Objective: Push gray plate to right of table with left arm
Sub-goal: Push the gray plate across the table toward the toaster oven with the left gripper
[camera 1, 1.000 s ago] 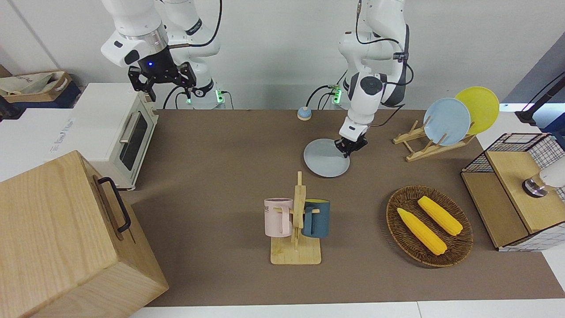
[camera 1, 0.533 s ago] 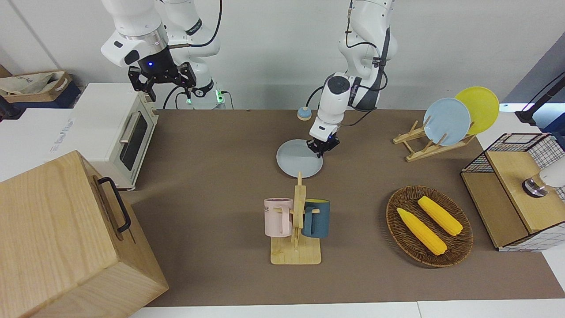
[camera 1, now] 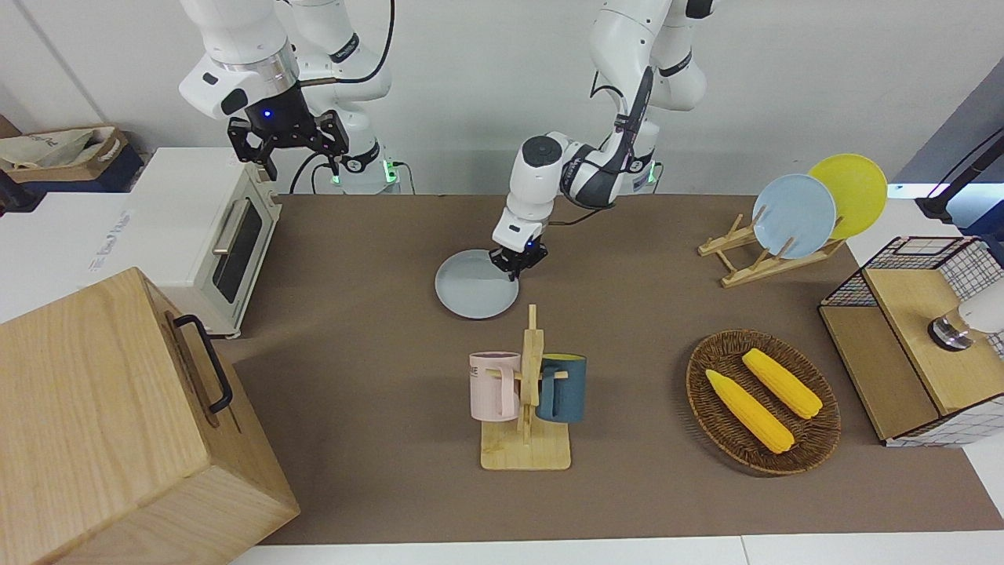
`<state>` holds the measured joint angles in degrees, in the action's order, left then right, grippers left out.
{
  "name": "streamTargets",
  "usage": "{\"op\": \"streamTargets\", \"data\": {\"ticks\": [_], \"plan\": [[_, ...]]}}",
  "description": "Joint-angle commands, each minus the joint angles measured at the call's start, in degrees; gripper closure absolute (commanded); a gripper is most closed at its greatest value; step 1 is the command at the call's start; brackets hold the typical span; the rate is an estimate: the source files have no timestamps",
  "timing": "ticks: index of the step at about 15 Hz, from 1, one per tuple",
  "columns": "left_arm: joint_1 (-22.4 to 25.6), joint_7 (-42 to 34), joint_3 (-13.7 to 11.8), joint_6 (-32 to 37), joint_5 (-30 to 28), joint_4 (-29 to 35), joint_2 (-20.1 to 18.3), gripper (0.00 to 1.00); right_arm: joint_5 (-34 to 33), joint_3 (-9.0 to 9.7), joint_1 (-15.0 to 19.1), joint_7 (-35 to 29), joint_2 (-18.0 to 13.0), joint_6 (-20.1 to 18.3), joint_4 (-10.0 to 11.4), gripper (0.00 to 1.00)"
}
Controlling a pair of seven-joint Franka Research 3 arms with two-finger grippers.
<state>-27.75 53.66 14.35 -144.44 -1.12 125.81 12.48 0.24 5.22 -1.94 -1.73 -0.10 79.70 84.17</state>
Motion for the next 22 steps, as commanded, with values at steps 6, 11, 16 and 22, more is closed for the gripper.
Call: {"op": "streamTargets", "data": {"ticks": [6,11,16,22], "plan": [[-9.5,10.6,0.0,-0.8,0.6,-12.5,12.6,1.0,0.5,0.32,0.6,0.1,-0.4,-0.7,-0.1,0.017],[-12.6,14.1,0.0,1.9,0.7,-17.3,14.5,1.0,0.5,0.23,0.6,0.1,-0.4,-0.7,-0.1,0.017],[-12.9,14.4,0.1,2.0,0.7,-17.4,14.4,0.94,0.5,0.32,0.6,0.1,-0.4,-0.7,0.0,0.017],[-12.1,13.4,-0.1,2.1,0.7,-17.4,13.0,0.29,0.5,0.32,0.6,0.1,-0.4,-0.7,-0.1,0.017]]}}
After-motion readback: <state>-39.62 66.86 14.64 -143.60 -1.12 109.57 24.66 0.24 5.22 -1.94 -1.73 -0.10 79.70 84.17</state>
